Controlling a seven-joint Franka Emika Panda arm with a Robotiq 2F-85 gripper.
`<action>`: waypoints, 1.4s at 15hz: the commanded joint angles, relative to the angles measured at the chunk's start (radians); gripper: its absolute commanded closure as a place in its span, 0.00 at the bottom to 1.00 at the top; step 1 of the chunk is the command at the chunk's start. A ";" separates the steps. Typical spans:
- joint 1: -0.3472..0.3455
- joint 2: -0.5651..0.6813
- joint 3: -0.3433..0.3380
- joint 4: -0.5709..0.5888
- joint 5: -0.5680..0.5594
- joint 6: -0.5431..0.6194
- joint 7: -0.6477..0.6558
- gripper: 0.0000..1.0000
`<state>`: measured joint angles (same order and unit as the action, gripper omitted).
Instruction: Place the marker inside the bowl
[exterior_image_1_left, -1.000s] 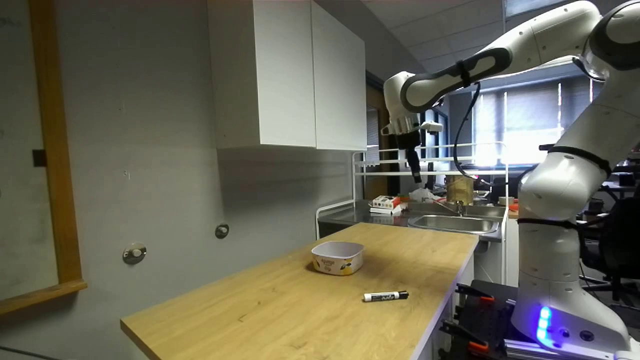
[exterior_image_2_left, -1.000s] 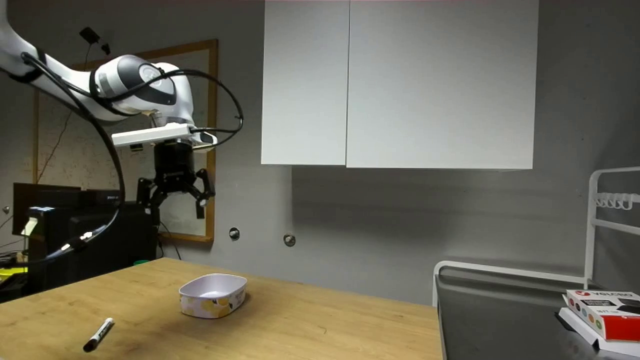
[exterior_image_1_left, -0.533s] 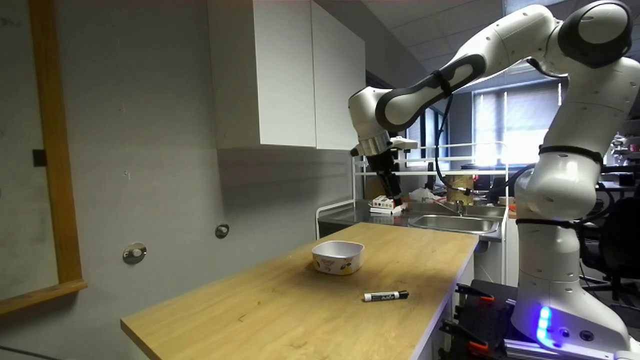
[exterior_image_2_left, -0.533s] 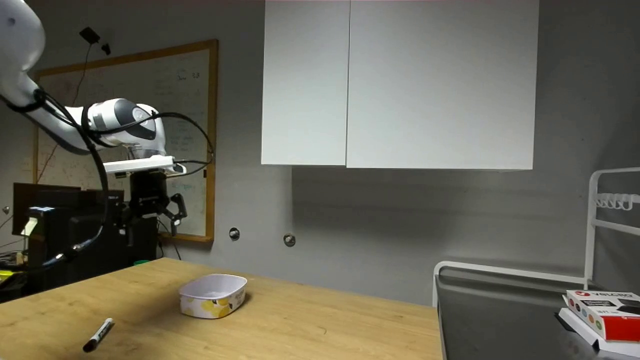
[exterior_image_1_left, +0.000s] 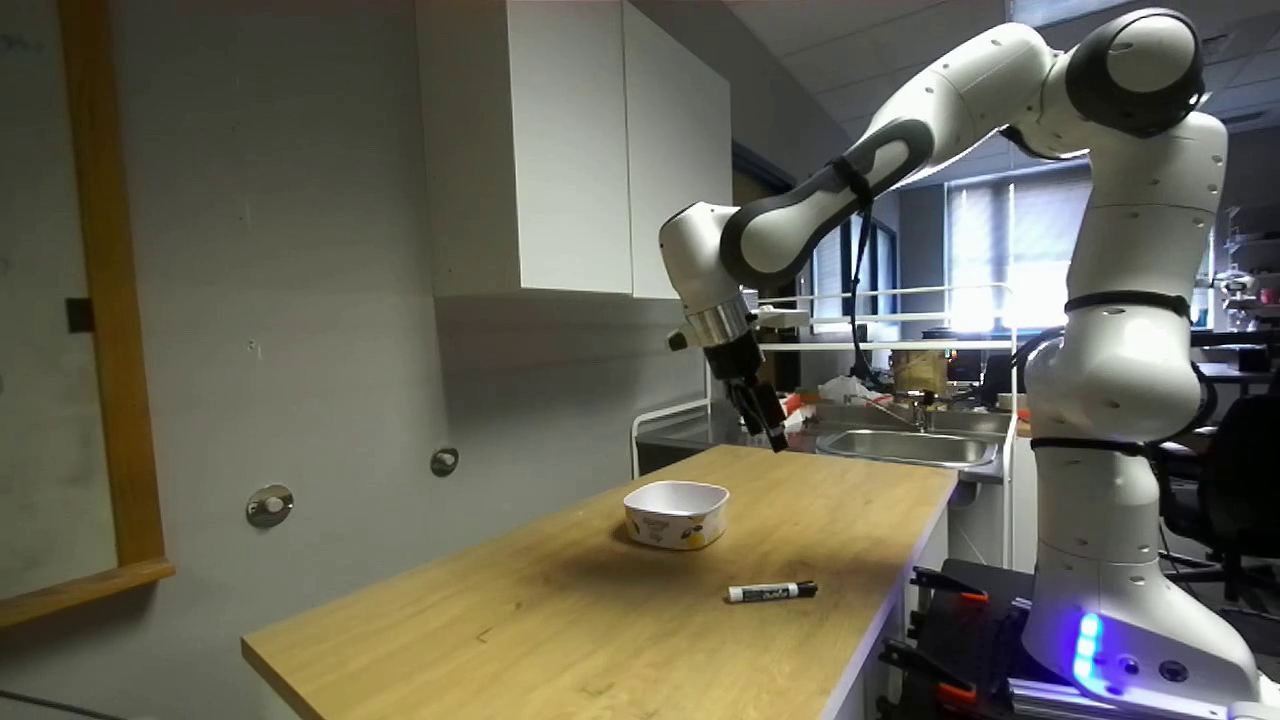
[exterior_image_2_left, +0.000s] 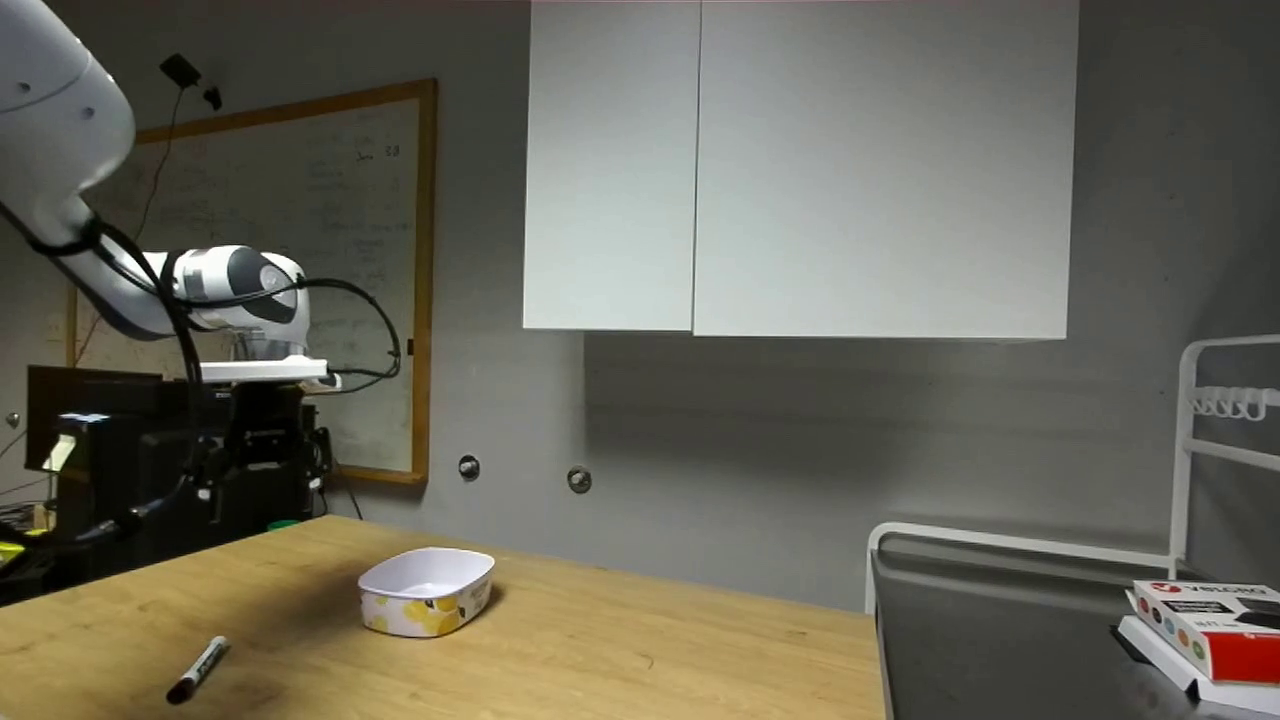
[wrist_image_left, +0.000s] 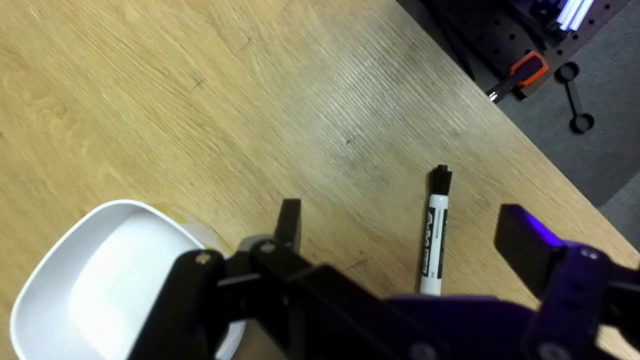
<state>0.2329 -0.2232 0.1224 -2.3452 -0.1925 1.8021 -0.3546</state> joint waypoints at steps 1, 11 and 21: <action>-0.018 0.016 0.010 0.002 -0.009 -0.002 0.013 0.00; -0.046 0.180 -0.008 0.008 0.003 0.164 -0.129 0.00; -0.044 0.358 0.077 -0.004 0.080 0.330 -0.224 0.00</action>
<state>0.1914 0.1204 0.1687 -2.3499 -0.1510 2.1195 -0.5441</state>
